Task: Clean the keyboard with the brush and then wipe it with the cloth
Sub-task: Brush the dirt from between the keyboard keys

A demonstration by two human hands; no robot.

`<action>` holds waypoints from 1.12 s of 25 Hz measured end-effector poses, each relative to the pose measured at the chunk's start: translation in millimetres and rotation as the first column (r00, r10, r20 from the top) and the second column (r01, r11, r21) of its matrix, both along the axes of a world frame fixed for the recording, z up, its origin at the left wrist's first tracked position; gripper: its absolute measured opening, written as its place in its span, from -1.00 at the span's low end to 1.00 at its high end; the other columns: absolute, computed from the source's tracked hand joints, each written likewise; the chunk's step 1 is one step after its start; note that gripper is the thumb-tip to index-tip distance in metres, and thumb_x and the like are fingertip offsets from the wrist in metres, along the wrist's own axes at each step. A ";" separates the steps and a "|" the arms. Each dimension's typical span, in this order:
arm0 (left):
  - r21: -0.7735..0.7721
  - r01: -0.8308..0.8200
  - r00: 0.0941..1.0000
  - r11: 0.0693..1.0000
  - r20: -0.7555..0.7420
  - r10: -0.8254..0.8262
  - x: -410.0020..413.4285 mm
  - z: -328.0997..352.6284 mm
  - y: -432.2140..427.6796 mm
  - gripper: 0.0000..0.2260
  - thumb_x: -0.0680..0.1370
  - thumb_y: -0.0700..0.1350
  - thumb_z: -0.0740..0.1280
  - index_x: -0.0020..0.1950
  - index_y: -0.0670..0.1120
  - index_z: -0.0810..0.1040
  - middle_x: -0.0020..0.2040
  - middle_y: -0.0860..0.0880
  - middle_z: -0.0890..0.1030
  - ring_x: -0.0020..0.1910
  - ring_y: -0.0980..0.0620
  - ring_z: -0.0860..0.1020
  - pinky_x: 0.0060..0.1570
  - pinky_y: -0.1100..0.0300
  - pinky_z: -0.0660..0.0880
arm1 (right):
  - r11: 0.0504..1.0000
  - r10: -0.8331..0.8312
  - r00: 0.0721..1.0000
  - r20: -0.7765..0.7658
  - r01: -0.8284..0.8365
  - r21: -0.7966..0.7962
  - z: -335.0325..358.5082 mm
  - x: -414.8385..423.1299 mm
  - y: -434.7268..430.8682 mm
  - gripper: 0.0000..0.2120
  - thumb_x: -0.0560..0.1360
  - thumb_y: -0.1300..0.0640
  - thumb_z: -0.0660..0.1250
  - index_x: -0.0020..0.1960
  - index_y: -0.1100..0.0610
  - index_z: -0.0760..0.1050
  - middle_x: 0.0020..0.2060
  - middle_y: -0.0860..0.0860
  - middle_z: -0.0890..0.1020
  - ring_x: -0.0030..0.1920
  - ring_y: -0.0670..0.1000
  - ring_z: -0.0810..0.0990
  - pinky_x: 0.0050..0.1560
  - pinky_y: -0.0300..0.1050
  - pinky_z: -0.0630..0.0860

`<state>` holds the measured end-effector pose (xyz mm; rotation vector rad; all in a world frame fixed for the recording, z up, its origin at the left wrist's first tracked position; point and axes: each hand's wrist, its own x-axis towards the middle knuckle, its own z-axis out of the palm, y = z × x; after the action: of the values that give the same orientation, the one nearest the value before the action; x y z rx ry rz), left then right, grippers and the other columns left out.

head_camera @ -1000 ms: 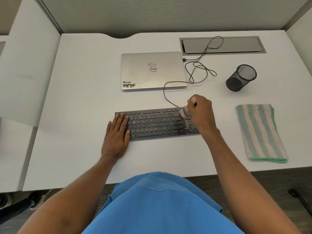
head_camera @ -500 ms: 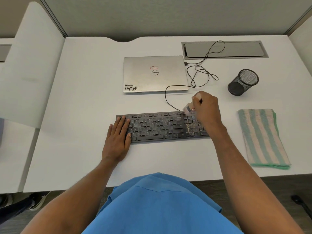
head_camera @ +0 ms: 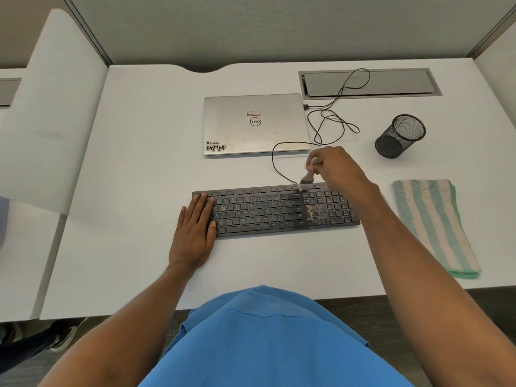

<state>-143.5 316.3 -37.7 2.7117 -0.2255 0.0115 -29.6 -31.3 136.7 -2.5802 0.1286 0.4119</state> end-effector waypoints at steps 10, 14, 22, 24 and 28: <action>0.003 0.003 1.000 1.000 0.000 -0.003 0.2 0.5 -0.7 -0.45 0.73 0.03 0.02 0.74 0.00 0.11 0.74 0.02 0.08 0.72 0.08 -0.06 0.68 -0.12 -0.01 | 0.996 0.018 0.999 0.037 -0.021 0.081 -2.2 2.4 17.2 -0.91 0.58 0.24 0.37 -0.03 0.18 0.66 -0.08 0.00 0.66 -0.18 -0.08 0.57 -0.31 -0.32 0.35; 0.010 0.004 1.000 1.000 0.002 -0.004 0.9 0.1 0.3 -0.45 0.73 0.02 0.03 0.73 -0.01 0.11 0.74 0.02 0.07 0.72 0.07 -0.06 0.67 -0.13 0.00 | 0.999 -0.023 1.000 0.005 0.022 0.033 -3.7 4.6 1.5 -0.89 0.59 0.29 0.34 -0.01 0.21 0.65 -0.05 0.07 0.69 -0.30 -0.18 0.51 -0.39 -0.34 0.34; 0.014 0.004 1.000 1.000 0.001 -0.004 0.8 0.0 0.4 -0.45 0.73 0.01 0.05 0.74 -0.02 0.11 0.74 0.02 0.06 0.72 0.07 -0.06 0.67 -0.15 0.02 | 0.991 -0.063 0.995 0.077 0.054 0.119 -5.2 -10.6 2.7 -0.86 0.59 0.34 0.30 -0.06 0.22 0.62 -0.16 0.05 0.67 -0.35 -0.27 0.55 -0.50 -0.49 0.32; 0.015 0.004 1.000 1.000 0.001 -0.004 0.8 0.1 0.5 -0.45 0.72 0.02 0.04 0.74 -0.01 0.11 0.74 0.02 0.06 0.72 0.07 -0.06 0.67 -0.14 0.01 | 0.992 -0.006 0.999 0.052 -0.001 0.123 -9.1 -14.3 11.6 -0.88 0.58 0.33 0.33 -0.05 0.22 0.64 -0.11 0.07 0.70 -0.30 -0.26 0.52 -0.44 -0.41 0.34; 0.015 0.005 1.000 1.000 0.003 -0.005 0.8 -0.2 -0.1 -0.45 0.72 0.02 0.04 0.74 -0.01 0.11 0.74 0.02 0.07 0.72 0.08 -0.07 0.67 -0.13 0.01 | 0.999 0.010 0.999 0.041 -0.011 0.041 -12.3 -15.9 7.6 -0.86 0.57 0.34 0.30 -0.02 0.21 0.63 -0.09 0.08 0.69 -0.26 -0.19 0.54 -0.44 -0.47 0.32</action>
<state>-142.7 316.2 -37.9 2.7258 -0.2346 0.0130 -45.5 -23.6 124.5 -2.5479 0.0915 0.3619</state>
